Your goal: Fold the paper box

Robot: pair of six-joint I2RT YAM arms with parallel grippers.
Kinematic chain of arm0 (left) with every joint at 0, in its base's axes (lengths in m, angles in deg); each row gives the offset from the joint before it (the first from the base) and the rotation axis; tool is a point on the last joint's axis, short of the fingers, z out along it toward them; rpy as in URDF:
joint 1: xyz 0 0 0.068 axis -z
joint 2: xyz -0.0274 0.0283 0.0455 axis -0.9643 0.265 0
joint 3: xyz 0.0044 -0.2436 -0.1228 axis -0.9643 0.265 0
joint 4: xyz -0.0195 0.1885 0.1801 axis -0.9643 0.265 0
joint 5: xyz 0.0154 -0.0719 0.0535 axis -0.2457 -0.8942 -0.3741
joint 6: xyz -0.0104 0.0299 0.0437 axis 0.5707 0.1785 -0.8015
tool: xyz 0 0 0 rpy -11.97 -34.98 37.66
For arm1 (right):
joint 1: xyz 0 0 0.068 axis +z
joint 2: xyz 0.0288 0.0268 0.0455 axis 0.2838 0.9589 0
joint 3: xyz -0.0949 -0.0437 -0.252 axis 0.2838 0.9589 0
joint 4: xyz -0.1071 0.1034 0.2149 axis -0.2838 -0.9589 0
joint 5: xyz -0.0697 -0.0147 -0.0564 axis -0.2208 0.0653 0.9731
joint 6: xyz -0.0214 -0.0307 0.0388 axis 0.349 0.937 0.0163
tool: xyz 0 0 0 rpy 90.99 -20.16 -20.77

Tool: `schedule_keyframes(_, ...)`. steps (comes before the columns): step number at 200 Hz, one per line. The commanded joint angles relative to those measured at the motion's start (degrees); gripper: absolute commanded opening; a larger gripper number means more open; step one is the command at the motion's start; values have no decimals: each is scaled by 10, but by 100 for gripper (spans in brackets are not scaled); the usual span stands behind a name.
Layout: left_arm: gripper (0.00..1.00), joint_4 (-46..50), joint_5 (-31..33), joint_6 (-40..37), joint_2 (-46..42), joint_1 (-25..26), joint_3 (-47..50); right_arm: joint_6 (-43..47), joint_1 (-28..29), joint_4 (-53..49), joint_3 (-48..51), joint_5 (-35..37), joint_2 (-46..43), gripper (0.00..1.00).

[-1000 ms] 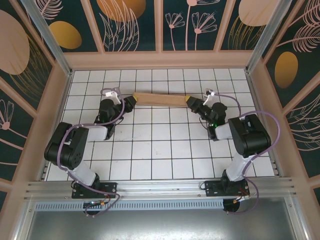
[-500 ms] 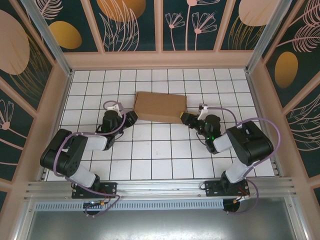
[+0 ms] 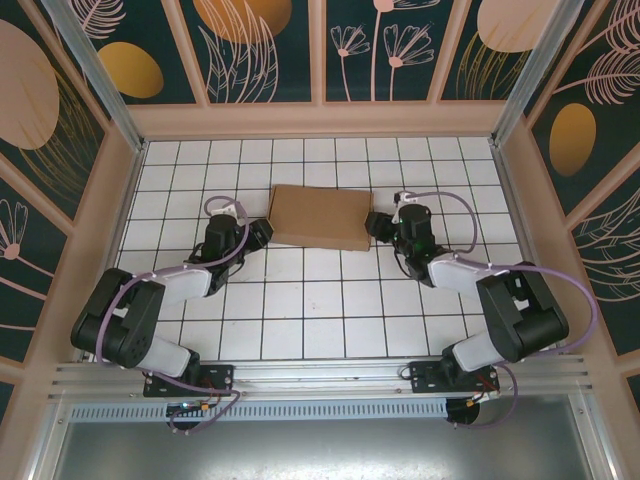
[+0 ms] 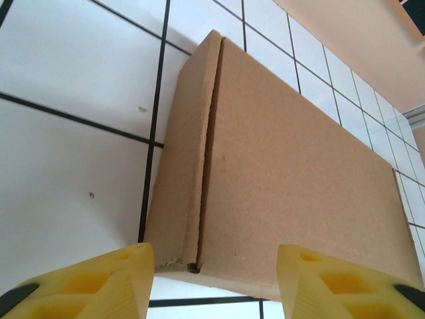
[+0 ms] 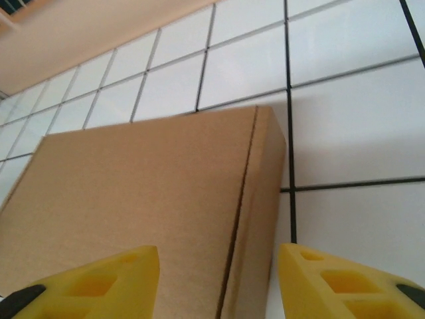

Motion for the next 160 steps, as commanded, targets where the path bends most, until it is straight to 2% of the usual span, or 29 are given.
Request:
schedule_keyframes(1,51,26,4,-31,-3,0,-31,-31,-19,-134,-56,-46,14,53)
schedule_keyframes(37,50,53,-50,-63,75,-15,-105,-69,-20,-144,-92,-109,55,58)
schedule_keyframes(56,44,58,-98,-58,126,-33,-142,-84,-20,-148,-111,-117,92,56)
schedule_keyframes(93,32,38,-127,-42,172,-33,-154,-110,-14,-124,-129,-106,153,49)
schedule_keyframes(131,25,22,-128,-31,182,-33,-147,-81,-23,-140,-180,-98,206,42)
schedule_keyframes(160,25,26,-113,-29,188,-33,-157,-73,-35,-146,-208,-100,224,40)
